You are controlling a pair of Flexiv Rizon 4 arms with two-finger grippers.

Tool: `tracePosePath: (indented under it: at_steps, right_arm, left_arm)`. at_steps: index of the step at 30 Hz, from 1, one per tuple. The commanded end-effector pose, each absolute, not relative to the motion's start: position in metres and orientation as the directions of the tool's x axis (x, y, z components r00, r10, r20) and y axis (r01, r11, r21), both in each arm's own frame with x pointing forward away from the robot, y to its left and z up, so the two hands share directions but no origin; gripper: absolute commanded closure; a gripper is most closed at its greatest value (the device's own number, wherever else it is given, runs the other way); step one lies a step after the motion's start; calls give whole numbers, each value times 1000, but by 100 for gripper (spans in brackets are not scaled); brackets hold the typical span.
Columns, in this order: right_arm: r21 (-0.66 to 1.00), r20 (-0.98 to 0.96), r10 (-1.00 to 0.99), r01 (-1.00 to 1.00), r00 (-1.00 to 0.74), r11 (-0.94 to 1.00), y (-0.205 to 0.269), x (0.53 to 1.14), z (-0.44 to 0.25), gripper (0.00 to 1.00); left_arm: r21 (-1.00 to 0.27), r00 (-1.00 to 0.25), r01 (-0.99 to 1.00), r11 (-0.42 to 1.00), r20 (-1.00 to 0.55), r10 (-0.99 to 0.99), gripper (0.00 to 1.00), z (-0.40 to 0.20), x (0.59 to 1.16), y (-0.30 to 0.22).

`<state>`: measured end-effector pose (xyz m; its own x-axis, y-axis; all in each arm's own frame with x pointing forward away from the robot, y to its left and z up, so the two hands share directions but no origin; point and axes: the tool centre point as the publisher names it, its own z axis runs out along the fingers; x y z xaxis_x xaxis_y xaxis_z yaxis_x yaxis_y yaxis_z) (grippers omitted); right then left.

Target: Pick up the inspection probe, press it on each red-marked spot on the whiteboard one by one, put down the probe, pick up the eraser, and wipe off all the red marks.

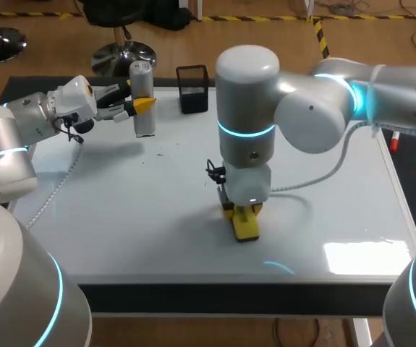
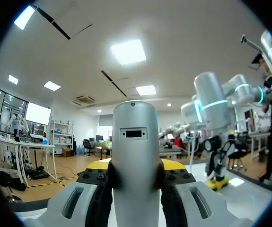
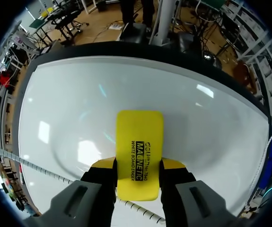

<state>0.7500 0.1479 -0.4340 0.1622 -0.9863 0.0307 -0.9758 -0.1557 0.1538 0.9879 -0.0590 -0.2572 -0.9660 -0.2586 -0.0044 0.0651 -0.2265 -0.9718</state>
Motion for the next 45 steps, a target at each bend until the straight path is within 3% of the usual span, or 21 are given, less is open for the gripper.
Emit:
tracePosePath:
  at_steps: [1, 18, 45]
  right_arm:
    - [149, 32, -987, -978, 155, -148, 127, 745, -451, 100]
    - [169, 75, -990, -980, 123, -109, 93, 743, -451, 100]
    - [162, 63, -991, -981, 114, -103, 93, 766, -419, 100]
  left_arm:
    - [-972, -966, 65, -226, -4, -259, 100, -256, 988, -59]
    - [-972, -966, 65, -226, -4, -259, 100, -256, 988, -59]
    - [-972, -966, 65, -226, -4, -259, 100, -256, 988, -59]
